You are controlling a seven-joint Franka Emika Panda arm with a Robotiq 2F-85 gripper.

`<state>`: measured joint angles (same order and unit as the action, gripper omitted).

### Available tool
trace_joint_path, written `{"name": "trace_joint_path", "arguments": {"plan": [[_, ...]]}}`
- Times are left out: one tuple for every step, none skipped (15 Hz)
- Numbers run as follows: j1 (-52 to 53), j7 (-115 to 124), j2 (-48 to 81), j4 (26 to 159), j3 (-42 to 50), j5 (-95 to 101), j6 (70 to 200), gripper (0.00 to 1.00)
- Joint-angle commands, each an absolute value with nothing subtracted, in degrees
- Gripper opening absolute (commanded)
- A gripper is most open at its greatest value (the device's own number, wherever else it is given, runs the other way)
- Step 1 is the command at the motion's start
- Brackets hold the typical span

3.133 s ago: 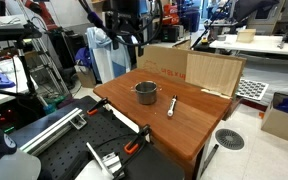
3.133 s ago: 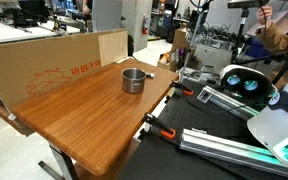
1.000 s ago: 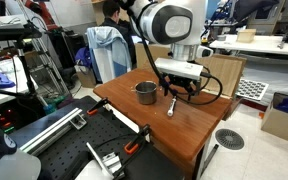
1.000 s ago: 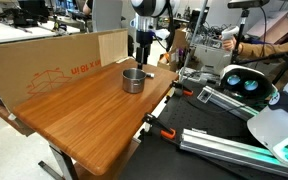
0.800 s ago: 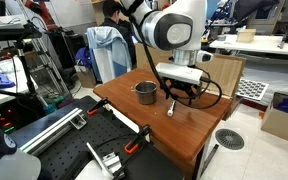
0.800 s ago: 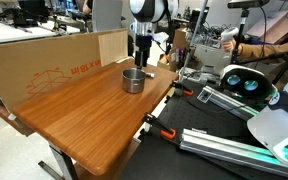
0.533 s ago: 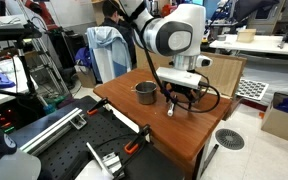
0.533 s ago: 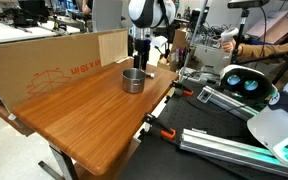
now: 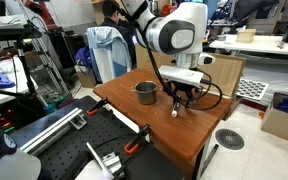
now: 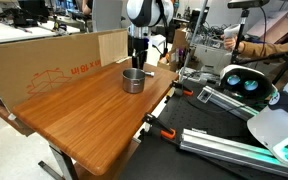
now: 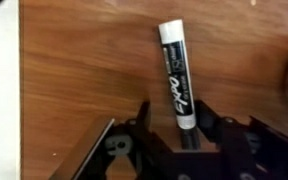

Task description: Put the marker in the pot

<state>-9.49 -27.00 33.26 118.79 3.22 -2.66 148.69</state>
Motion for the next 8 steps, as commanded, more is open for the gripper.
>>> {"name": "trace_joint_path", "arguments": {"plan": [[-10.91, -26.01, 32.8, 119.09, 1.7, -0.64, 150.39, 0.21], [-10.99, -26.03, 32.46, 119.21, 1.61, -0.68, 150.48, 0.14], [-11.11, -26.08, 32.22, 119.24, 1.51, -0.8, 150.43, 0.06], [-11.17, -26.09, 31.93, 119.46, 1.41, -0.87, 150.71, 0.0], [-11.57, -26.51, 31.65, 119.63, 0.95, -1.28, 150.86, 0.03], [-11.55, -26.5, 31.33, 119.84, 0.84, -1.21, 150.98, 0.05], [-11.49, -26.49, 30.95, 120.19, 0.75, -1.04, 151.35, 0.05], [-11.65, -26.66, 30.35, 120.51, 0.39, -1.28, 151.46, 0.05]]}}
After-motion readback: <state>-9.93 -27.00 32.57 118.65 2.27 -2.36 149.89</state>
